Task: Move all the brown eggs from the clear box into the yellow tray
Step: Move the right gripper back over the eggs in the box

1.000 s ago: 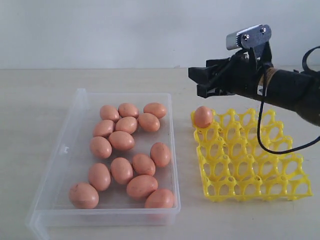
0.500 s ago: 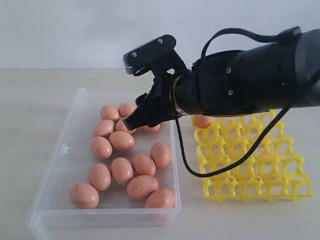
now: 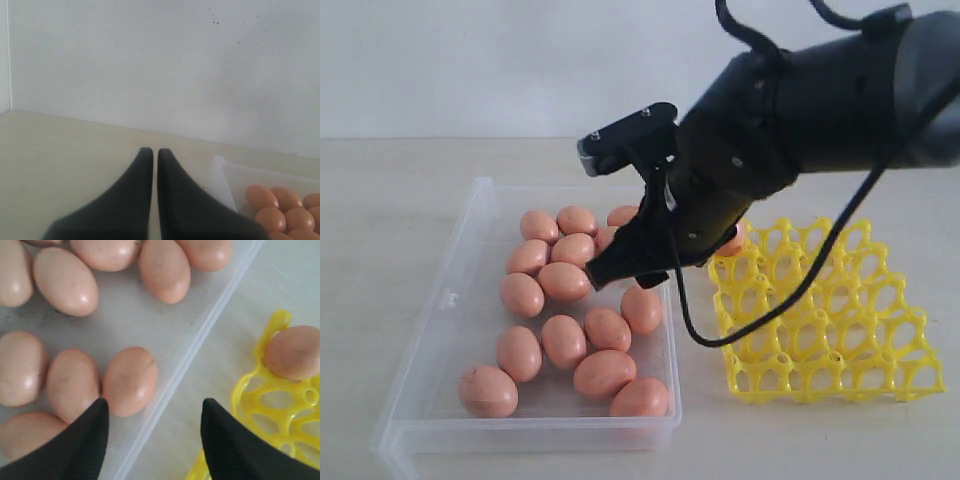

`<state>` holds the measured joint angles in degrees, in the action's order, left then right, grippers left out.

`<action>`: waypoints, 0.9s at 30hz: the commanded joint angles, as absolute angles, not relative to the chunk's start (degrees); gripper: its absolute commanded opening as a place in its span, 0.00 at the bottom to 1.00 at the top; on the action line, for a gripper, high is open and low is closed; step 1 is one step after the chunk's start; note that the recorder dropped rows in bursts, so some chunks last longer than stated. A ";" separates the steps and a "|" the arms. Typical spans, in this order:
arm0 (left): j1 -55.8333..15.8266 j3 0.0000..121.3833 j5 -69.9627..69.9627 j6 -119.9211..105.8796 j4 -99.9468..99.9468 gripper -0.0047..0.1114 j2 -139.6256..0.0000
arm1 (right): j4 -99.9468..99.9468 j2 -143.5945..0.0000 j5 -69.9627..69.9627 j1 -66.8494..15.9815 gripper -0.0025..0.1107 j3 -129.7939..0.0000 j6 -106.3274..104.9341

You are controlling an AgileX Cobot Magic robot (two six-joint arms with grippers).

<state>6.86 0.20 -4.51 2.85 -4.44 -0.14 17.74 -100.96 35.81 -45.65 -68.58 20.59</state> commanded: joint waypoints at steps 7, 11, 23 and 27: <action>6.77 0.00 -4.41 3.36 -4.95 0.07 0.00 | -4.54 -110.45 46.83 -45.78 0.46 -81.61 -3.61; 6.77 0.00 -4.30 3.36 -4.95 0.07 0.00 | -5.13 -113.36 45.43 -45.78 0.46 -81.75 -8.38; 6.77 0.00 -4.43 3.36 -4.95 0.07 0.00 | -4.33 -116.71 40.82 -45.78 0.46 -81.75 -15.66; 6.77 0.00 -4.43 3.36 -4.95 0.07 0.00 | -3.96 -116.71 40.68 -45.78 0.46 -81.75 -17.54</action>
<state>6.86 0.20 -4.51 2.85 -4.44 -0.14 -4.52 -116.69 41.17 -45.78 -81.50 -15.99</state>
